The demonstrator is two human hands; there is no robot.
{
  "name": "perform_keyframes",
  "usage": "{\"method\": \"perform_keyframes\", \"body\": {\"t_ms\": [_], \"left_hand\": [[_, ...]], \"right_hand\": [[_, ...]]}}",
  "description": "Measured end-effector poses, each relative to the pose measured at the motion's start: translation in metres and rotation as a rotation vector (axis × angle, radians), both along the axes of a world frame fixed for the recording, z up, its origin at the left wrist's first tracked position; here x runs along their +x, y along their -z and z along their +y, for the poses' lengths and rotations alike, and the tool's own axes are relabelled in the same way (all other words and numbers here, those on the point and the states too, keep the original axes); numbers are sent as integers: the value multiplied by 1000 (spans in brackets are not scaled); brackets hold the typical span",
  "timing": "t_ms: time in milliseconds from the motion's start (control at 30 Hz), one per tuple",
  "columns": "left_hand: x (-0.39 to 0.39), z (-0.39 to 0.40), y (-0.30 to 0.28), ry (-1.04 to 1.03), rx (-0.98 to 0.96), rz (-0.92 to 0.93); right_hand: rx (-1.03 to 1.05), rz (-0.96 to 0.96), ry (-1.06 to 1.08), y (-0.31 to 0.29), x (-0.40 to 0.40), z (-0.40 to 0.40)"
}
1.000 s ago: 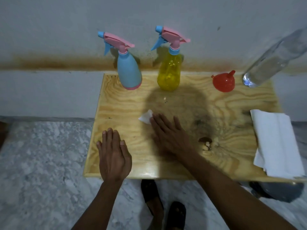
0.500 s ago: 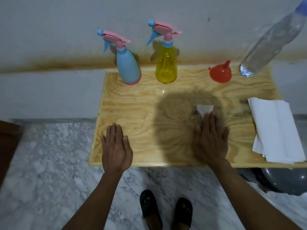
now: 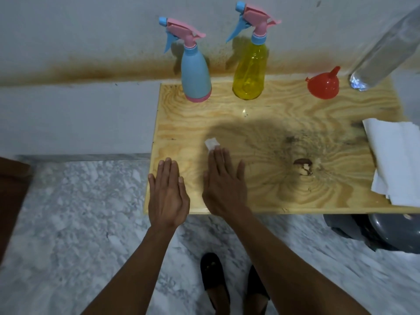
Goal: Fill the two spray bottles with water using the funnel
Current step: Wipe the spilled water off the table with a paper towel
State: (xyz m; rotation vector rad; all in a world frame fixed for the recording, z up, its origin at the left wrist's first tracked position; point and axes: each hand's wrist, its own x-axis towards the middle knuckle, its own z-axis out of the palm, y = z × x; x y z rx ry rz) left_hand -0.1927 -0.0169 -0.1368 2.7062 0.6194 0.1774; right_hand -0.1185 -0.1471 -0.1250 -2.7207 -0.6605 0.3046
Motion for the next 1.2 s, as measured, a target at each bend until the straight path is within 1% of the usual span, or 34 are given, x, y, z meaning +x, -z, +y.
{"method": "perform_keyframes", "body": {"t_ms": [133,233,300,433,533,600,700,767,867,967,1100,1200], "left_hand": [[-3,-1,-1,7,-3,3],[-5,-7,-3,5,2,12],[-7,-11,-4,1,8,18],[-7,-20,-4,0,11,39],[-8,-29,-6,-3,10,41],[-8,-34,-7,-5,-1,48],[-7,-38,-6,-10,3,49],[-6,-39,-5,-12,12,44],[-5,-40,-4,-17,23,43],[-5,-41,-4,-26,25,42],[-4,-44,-4,-34,22,27],[-3,-49,-5,-48,6,36]], "right_hand": [[-36,-13,-195,0,-13,-15],[-66,13,-254,-6,-17,-36],[-71,9,-229,-12,-20,-48],[-59,-119,-195,-13,-21,-69],[52,-262,-142,-9,-17,-78],[106,-311,-104,-6,-14,-81],[130,-287,-50,-7,-9,-82],[95,-253,-28,-8,-4,-80],[39,-218,-89,-8,3,-74],[52,-221,-103,-1,7,-64],[199,-268,43,7,-1,-62],[189,-278,143,7,-7,-70]]}}
